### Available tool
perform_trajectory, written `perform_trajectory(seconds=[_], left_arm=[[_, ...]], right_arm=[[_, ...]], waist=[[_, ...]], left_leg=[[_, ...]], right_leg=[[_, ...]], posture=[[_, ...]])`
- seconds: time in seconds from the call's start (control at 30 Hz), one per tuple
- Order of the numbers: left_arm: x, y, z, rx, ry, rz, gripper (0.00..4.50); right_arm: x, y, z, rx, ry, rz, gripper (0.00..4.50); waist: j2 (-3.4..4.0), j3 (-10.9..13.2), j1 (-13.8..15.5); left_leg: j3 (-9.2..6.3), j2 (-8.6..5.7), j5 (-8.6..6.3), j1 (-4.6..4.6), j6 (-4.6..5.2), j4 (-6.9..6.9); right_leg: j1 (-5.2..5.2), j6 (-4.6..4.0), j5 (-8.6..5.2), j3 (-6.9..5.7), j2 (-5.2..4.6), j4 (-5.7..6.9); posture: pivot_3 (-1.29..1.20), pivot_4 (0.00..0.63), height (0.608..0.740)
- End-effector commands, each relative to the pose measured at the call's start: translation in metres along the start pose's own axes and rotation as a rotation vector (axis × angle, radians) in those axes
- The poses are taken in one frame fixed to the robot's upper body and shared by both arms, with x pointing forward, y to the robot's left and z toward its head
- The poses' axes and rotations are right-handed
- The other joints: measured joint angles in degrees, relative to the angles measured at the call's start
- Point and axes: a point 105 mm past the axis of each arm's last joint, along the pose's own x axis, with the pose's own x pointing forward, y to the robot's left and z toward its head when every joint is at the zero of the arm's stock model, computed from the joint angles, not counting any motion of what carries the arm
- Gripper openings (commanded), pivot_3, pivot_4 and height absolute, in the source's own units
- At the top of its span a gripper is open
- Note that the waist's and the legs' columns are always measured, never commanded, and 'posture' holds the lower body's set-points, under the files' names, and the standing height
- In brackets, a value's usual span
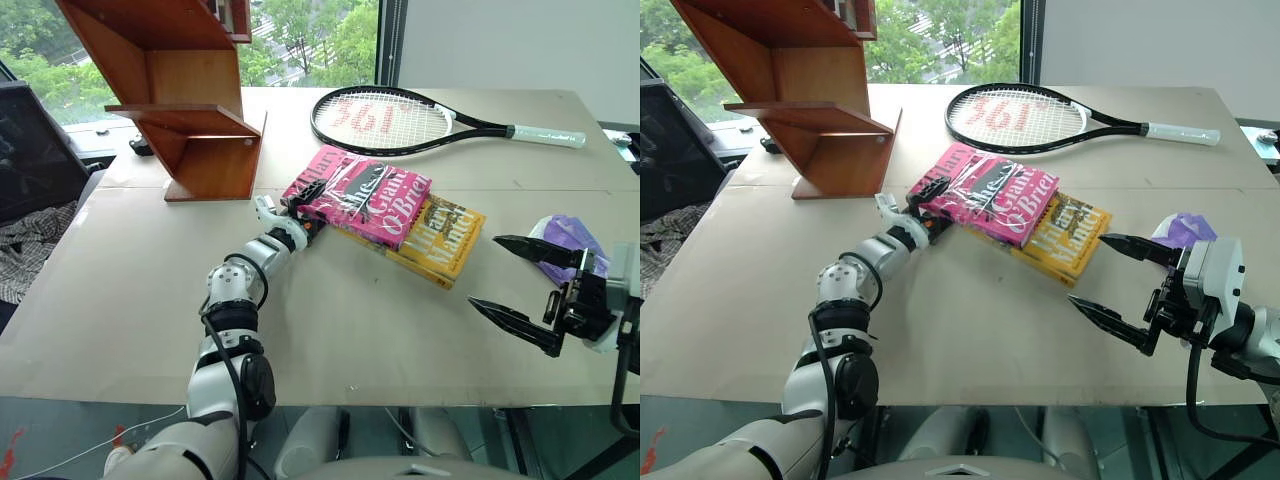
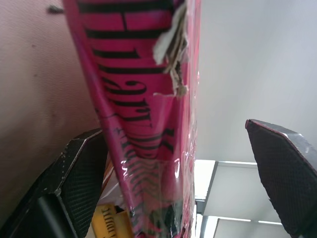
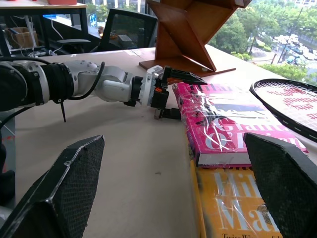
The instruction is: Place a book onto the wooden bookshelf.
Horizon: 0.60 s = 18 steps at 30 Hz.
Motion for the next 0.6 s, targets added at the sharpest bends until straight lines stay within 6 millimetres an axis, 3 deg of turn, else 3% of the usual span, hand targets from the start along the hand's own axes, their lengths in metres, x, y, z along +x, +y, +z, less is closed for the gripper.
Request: perform_trajectory(seconds=[0.03, 0.07, 0.1, 0.3, 0.43, 0.57, 0.6], left_arm=[[0.003, 0.019, -0.019, -0.085, 0.063, 0.036, 3.59], [0.003, 0.019, -0.019, -0.087, 0.067, 0.034, 2.92], [0.003, 0.019, -0.020, -0.087, 0.068, 0.033, 2.76], [-0.003, 0.013, -0.014, -0.065, 0.058, 0.006, 0.12], [-0.021, -0.023, 0.001, 0.049, 0.025, -0.085, 0.00], [-0.045, -0.086, 0.008, 0.359, -0.008, -0.177, 0.00], [-0.051, -0.106, 0.007, 0.509, -0.003, -0.190, 0.00]], right_arm=[[-0.004, 0.000, 0.009, -0.059, -0.004, -0.013, 4.50], [-0.003, 0.000, 0.009, -0.060, -0.003, -0.014, 4.50], [-0.003, 0.000, 0.009, -0.062, -0.001, -0.015, 4.50], [0.002, -0.001, 0.009, -0.069, 0.004, -0.016, 4.50], [0.010, -0.004, 0.011, -0.078, -0.010, -0.008, 4.50], [0.020, -0.014, 0.013, -0.089, -0.038, -0.012, 4.50], [0.022, -0.017, 0.013, -0.087, -0.049, -0.014, 4.50]], waist=[[0.13, -0.12, 0.38], [0.16, -0.15, 0.40], [0.19, -0.17, 0.41], [0.26, -0.22, 0.37], [0.21, -0.18, -0.04], [-0.37, 0.18, -0.80], [-0.59, 0.31, -1.04]], left_leg=[[0.00, 0.00, 0.00, 0.00, 0.00, 0.01], [-0.01, 0.00, 0.00, 0.00, 0.00, 0.03], [-0.01, -0.01, 0.00, 0.00, 0.00, 0.04], [-0.03, -0.01, 0.00, 0.00, 0.00, 0.06], [-0.01, 0.02, 0.00, -0.03, 0.00, 0.06], [-0.03, 0.15, -0.01, -0.16, -0.03, 0.06], [-0.03, 0.18, 0.00, -0.18, -0.05, 0.06]], right_leg=[[0.00, 0.00, 0.00, 0.00, 0.00, 0.00], [0.02, 0.01, 0.00, -0.01, -0.01, 0.00], [0.02, 0.01, 0.00, -0.01, -0.01, 0.00], [0.04, 0.01, 0.00, -0.01, -0.02, 0.01], [-0.02, 0.01, 0.00, 0.06, -0.01, 0.01], [-0.15, 0.00, 0.00, 0.05, -0.09, 0.01], [-0.17, 0.00, 0.00, 0.04, -0.07, 0.03]], posture=[[0.00, 0.150, 0.740], [0.00, 0.150, 0.740], [0.00, 0.150, 0.740], [0.00, 0.150, 0.740], [0.00, 0.150, 0.740], [0.00, 0.150, 0.740], [0.00, 0.150, 0.740]])
